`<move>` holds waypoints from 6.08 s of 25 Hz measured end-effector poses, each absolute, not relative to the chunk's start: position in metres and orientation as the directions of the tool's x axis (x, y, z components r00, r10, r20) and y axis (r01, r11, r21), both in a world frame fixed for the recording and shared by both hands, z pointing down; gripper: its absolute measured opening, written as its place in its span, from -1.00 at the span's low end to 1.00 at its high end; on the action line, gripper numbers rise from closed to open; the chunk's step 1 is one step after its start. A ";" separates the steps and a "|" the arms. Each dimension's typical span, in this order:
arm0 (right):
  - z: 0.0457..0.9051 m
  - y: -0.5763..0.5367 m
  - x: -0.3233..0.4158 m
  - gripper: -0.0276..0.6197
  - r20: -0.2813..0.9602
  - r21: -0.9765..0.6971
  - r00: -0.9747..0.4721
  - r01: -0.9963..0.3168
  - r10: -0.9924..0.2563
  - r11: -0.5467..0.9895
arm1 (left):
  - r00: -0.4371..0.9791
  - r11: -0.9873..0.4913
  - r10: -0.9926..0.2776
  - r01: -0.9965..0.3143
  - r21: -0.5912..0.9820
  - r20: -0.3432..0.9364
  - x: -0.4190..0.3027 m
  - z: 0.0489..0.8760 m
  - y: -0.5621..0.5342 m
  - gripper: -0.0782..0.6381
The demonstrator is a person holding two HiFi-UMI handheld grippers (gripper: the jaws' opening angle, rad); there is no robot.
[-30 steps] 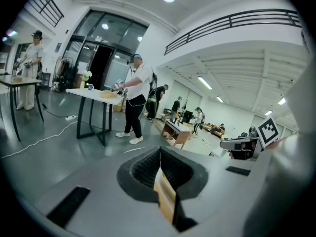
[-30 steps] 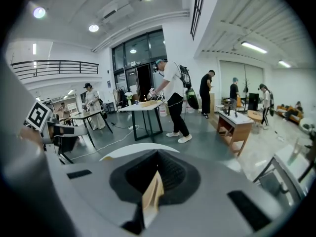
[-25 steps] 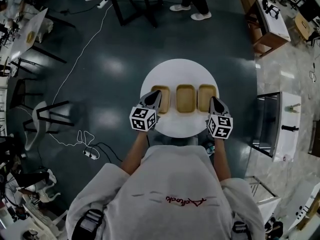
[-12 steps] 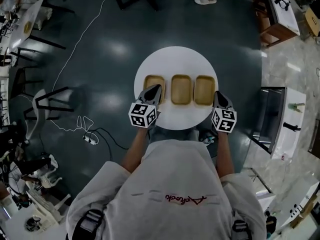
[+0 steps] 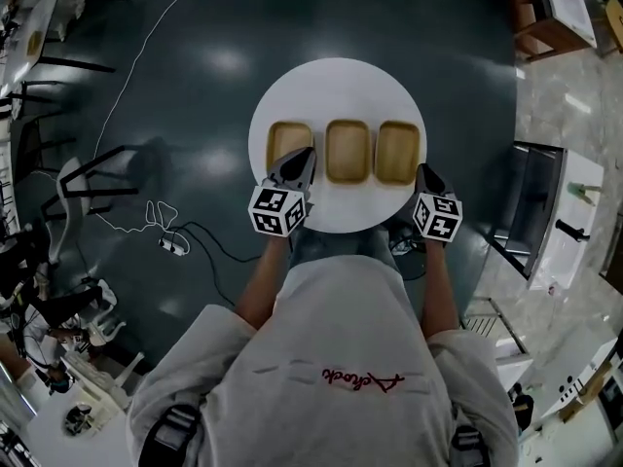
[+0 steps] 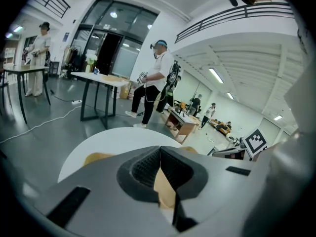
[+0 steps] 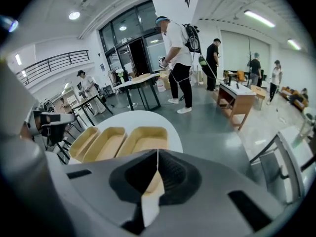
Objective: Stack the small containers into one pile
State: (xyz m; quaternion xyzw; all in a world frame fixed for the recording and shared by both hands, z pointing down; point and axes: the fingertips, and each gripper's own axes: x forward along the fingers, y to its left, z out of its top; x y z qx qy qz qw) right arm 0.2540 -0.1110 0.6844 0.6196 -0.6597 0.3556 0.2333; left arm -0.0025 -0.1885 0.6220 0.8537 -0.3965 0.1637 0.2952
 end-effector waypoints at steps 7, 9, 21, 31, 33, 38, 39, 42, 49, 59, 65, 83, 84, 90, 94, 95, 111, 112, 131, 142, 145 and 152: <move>0.706 -0.108 0.253 -0.82 0.769 -0.201 -0.145 -0.979 -0.622 -0.020 | 0.629 -0.501 -0.567 -0.776 0.384 0.531 0.003 0.636 -0.182 -0.75; 0.710 -0.109 0.252 -0.74 0.773 -0.214 -0.157 -0.977 -0.614 -0.019 | 0.629 -0.500 -0.566 -0.776 0.384 0.533 0.002 0.636 -0.181 -0.75; 0.747 -0.110 0.258 -0.61 0.827 -0.225 -0.167 -0.973 -0.537 -0.045 | 0.625 -0.493 -0.560 -0.779 0.388 0.544 0.002 0.642 -0.171 -0.75; 0.752 -0.110 0.260 -0.80 0.834 -0.220 -0.135 -0.971 -0.534 -0.097 | 0.616 -0.481 -0.571 -0.787 0.386 0.543 -0.006 0.639 -0.170 -0.75; 0.749 -0.108 0.261 -0.81 0.833 -0.225 -0.129 -0.967 -0.537 -0.117 | 0.616 -0.481 -0.571 -0.787 0.387 0.542 -0.006 0.638 -0.168 -0.75; 0.734 -0.108 0.264 -0.81 0.805 -0.244 -0.107 -0.956 -0.583 -0.162 | 0.619 -0.483 -0.571 -0.785 0.388 0.539 -0.006 0.638 -0.166 -0.75; 0.728 -0.108 0.265 -0.81 0.796 -0.250 -0.102 -0.953 -0.597 -0.171 | 0.620 -0.484 -0.572 -0.784 0.388 0.537 -0.006 0.637 -0.166 -0.75; 0.706 -0.109 0.264 -0.82 0.759 -0.274 -0.097 -0.944 -0.644 -0.181 | 0.623 -0.488 -0.576 -0.782 0.388 0.529 -0.005 0.635 -0.166 -0.75; 0.670 -0.120 0.227 -0.82 0.690 -0.319 -0.141 -0.940 -0.710 -0.124 | 0.621 -0.489 -0.593 -0.783 0.384 0.512 -0.008 0.625 -0.165 -0.75; 0.669 -0.142 0.159 -0.81 0.680 -0.350 -0.211 -0.935 -0.702 -0.058 | 0.573 -0.441 -0.644 -0.819 0.366 0.507 -0.059 0.614 -0.163 -0.75; 0.682 -0.144 0.136 -0.81 0.699 -0.349 -0.210 -0.935 -0.684 -0.069 | 0.558 -0.426 -0.657 -0.830 0.360 0.507 -0.086 0.613 -0.166 -0.75; 0.716 -0.134 0.121 -0.81 0.755 -0.292 -0.102 -0.937 -0.647 -0.193 | 0.558 -0.422 -0.642 -0.830 0.366 0.526 -0.121 0.625 -0.168 -0.75; 0.714 -0.134 0.122 -0.81 0.753 -0.286 -0.094 -0.938 -0.652 -0.195 | 0.559 -0.421 -0.641 -0.829 0.367 0.526 -0.121 0.625 -0.168 -0.75; 0.713 -0.132 0.117 -0.71 0.741 -0.312 -0.131 -0.936 -0.659 -0.165 | 0.560 -0.420 -0.642 -0.828 0.371 0.523 -0.118 0.627 -0.167 -0.75; 0.705 -0.133 0.117 -0.51 0.726 -0.285 -0.122 -0.949 -0.677 -0.135 | 0.557 -0.417 -0.645 -0.831 0.369 0.524 -0.118 0.627 -0.168 -0.75; 0.702 -0.133 0.118 -0.51 0.722 -0.270 -0.114 -0.954 -0.682 -0.126 | 0.555 -0.416 -0.645 -0.832 0.368 0.525 -0.119 0.628 -0.168 -0.75; 0.668 -0.147 0.094 -0.84 0.665 -0.254 -0.183 -0.967 -0.724 0.011 | 0.526 -0.398 -0.618 -0.850 0.344 0.585 -0.131 0.658 -0.172 -0.75; 0.667 -0.148 0.091 -0.84 0.665 -0.253 -0.188 -0.967 -0.723 0.019 | 0.520 -0.395 -0.614 -0.854 0.339 0.595 -0.133 0.664 -0.174 -0.75; 0.665 -0.155 0.087 -0.83 0.673 -0.228 -0.191 -0.973 -0.714 0.046 | 0.479 -0.445 -0.518 -0.859 0.255 0.709 -0.142 0.721 -0.177 -0.27; 0.668 -0.152 0.101 -0.83 0.682 -0.219 -0.174 -0.975 -0.710 0.029 | 0.413 -0.365 -0.480 -0.896 0.252 0.774 -0.145 0.743 -0.176 -0.70; 0.668 -0.152 0.103 -0.83 0.681 -0.218 -0.173 -0.976 -0.711 0.028 | 0.419 -0.337 -0.492 -0.900 0.276 0.763 -0.143 0.739 -0.178 -0.72; 0.663 -0.147 0.113 -0.83 0.673 -0.221 -0.170 -0.975 -0.720 0.024 | 0.425 -0.296 -0.554 -0.904 0.308 0.715 -0.136 0.713 -0.176 -0.72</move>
